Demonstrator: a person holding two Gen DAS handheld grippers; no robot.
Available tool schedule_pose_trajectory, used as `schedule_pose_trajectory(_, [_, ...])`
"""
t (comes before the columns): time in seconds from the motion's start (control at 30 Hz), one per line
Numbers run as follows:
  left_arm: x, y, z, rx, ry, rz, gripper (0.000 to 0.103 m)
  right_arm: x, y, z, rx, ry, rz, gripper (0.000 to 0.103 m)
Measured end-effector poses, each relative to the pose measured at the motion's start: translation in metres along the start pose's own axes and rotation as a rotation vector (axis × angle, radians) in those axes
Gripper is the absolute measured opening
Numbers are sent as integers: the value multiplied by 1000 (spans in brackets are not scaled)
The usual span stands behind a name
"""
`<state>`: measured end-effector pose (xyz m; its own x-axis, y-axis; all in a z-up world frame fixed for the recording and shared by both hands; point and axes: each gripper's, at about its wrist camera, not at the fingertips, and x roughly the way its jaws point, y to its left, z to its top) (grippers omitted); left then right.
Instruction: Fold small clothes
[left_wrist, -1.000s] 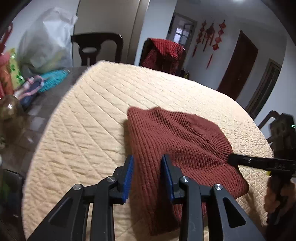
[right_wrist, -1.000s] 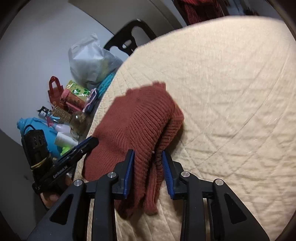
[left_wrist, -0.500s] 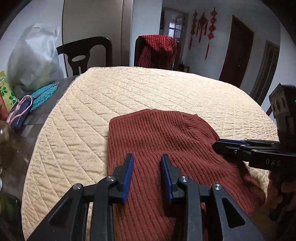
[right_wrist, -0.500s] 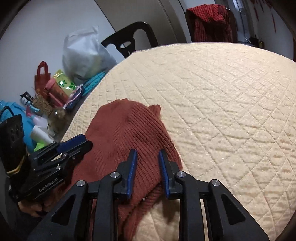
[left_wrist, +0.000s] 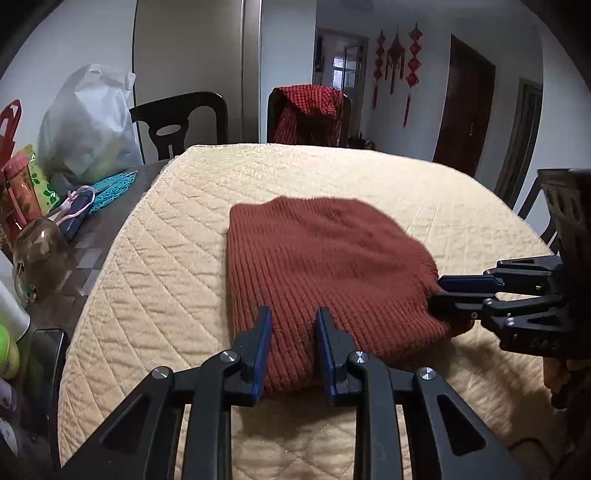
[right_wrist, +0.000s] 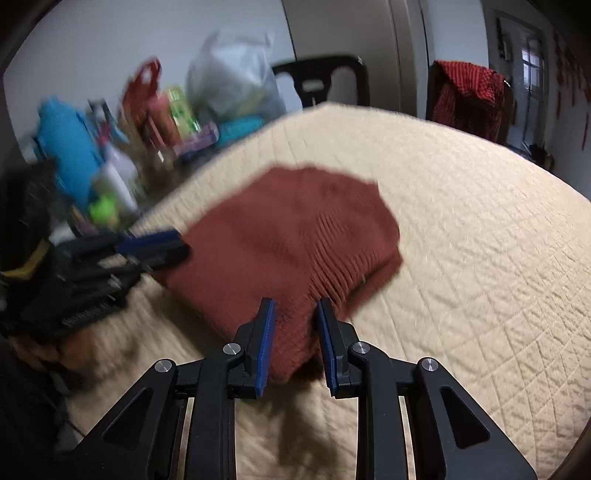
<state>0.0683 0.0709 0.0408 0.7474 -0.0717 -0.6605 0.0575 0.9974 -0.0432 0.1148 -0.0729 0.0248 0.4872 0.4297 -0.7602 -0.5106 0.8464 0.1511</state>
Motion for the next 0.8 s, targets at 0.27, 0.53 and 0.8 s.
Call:
schedule_pose_trajectory(0.27, [2,-2,-6,0,-9,10,27,3,-5,-6,13,-20,11,25])
schedule_pose_trajectory(0.53, [2,0,-6,-13,-10,5,28,3,-5,-10,6,-34,4,28])
schedule_pose_trajectory(0.8, [-5,-3,-10,-26,-5,27,28,-3,-7,-14,33,-24,5,31])
